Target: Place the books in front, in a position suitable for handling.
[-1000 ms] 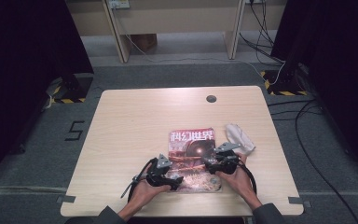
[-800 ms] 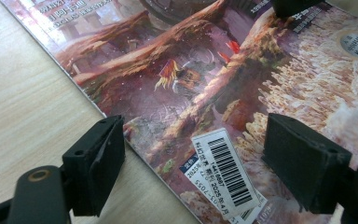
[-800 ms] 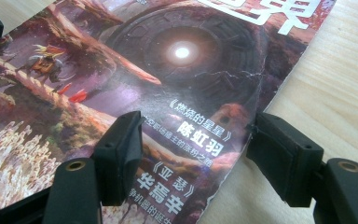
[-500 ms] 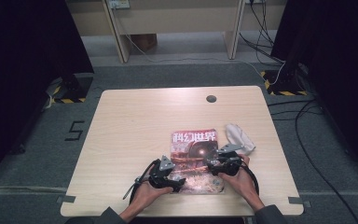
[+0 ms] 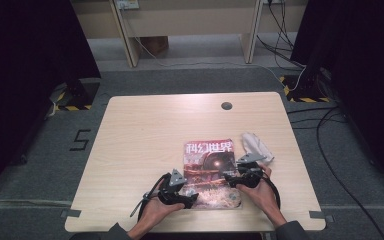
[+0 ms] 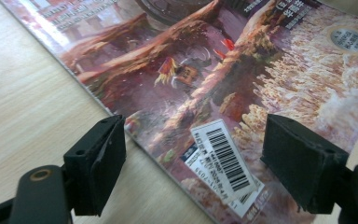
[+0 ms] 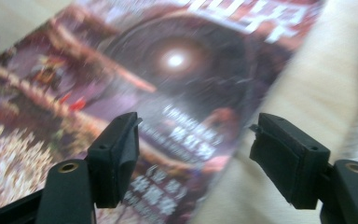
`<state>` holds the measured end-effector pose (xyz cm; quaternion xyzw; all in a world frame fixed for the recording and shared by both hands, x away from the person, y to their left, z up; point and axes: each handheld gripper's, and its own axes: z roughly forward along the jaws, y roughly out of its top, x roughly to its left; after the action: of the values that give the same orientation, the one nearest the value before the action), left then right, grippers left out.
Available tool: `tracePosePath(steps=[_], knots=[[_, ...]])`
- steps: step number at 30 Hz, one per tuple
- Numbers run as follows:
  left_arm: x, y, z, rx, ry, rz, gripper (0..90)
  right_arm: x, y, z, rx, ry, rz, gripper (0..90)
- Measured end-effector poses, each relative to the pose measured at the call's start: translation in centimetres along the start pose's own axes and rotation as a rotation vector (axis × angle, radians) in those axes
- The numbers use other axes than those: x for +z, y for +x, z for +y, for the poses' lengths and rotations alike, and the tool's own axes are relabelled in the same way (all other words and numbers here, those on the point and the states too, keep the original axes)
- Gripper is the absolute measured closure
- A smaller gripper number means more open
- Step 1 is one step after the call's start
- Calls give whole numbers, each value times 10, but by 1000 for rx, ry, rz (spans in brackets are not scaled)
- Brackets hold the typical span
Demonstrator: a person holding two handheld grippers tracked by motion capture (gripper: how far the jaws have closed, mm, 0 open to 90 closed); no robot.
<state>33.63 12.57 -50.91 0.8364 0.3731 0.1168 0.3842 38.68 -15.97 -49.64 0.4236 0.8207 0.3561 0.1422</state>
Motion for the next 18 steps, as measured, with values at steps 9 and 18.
tracePosePath(steps=[9,18], knots=[[-21,10,-5,-28,-41,4,208,-15,-26,8,19,-52,-68,333],[-32,14,-16,-37,-38,7,206,-21,-48,10,28,-49,-149,351]])
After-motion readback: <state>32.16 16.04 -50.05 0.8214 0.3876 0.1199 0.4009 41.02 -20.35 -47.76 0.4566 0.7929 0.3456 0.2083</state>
